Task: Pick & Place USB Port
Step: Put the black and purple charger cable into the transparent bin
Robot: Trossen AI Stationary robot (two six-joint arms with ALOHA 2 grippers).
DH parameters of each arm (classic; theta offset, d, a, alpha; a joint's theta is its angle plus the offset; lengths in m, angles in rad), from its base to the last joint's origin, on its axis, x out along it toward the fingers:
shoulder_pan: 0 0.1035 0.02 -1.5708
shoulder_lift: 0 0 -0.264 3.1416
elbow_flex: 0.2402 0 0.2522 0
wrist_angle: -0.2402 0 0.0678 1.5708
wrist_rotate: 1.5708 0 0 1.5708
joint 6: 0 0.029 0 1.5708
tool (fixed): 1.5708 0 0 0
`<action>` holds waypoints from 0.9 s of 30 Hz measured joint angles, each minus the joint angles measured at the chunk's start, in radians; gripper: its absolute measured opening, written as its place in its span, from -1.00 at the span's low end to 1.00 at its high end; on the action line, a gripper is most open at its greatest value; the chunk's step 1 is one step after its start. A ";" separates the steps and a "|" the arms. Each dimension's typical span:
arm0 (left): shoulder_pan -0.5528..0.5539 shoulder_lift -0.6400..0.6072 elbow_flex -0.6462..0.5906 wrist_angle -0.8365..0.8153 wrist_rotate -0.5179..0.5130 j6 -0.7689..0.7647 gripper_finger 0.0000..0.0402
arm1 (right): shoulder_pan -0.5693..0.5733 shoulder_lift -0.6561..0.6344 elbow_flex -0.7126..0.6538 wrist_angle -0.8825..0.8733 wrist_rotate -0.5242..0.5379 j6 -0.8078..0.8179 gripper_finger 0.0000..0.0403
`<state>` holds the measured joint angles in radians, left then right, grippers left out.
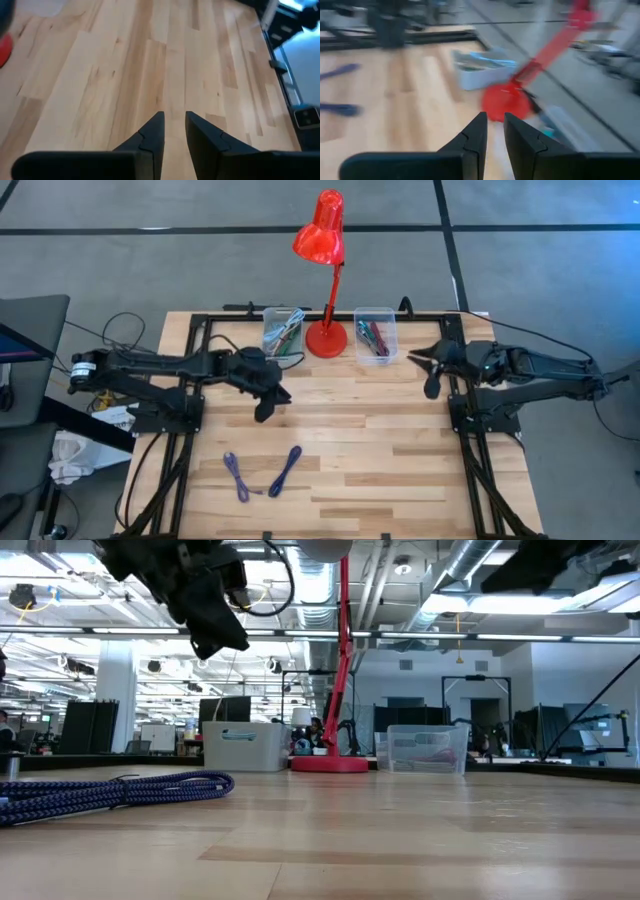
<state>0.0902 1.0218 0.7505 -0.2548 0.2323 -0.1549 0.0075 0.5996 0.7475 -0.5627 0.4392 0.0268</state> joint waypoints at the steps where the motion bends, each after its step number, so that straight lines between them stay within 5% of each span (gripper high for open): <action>1: -0.009 0.000 0.000 0.002 -0.001 0.016 -0.62 | 0.002 0.018 0.000 0.018 -0.034 -0.003 -0.71; 9: -0.013 0.000 0.000 0.009 -0.006 0.041 -0.62 | 0.027 0.207 0.000 0.127 -0.058 -0.061 -0.71; 14: -0.020 0.003 0.000 0.000 0.023 -0.076 -0.62 | 0.047 0.293 0.000 0.173 -0.057 -0.081 -0.71; 27: -0.223 0.196 0.000 0.002 -0.031 -0.328 -0.38 | 0.036 0.309 0.000 0.255 -0.049 -0.158 -0.71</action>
<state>-0.1331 1.2178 0.7502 -0.2531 0.2014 -0.4832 0.0438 0.9085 0.7475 -0.3072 0.3900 -0.1310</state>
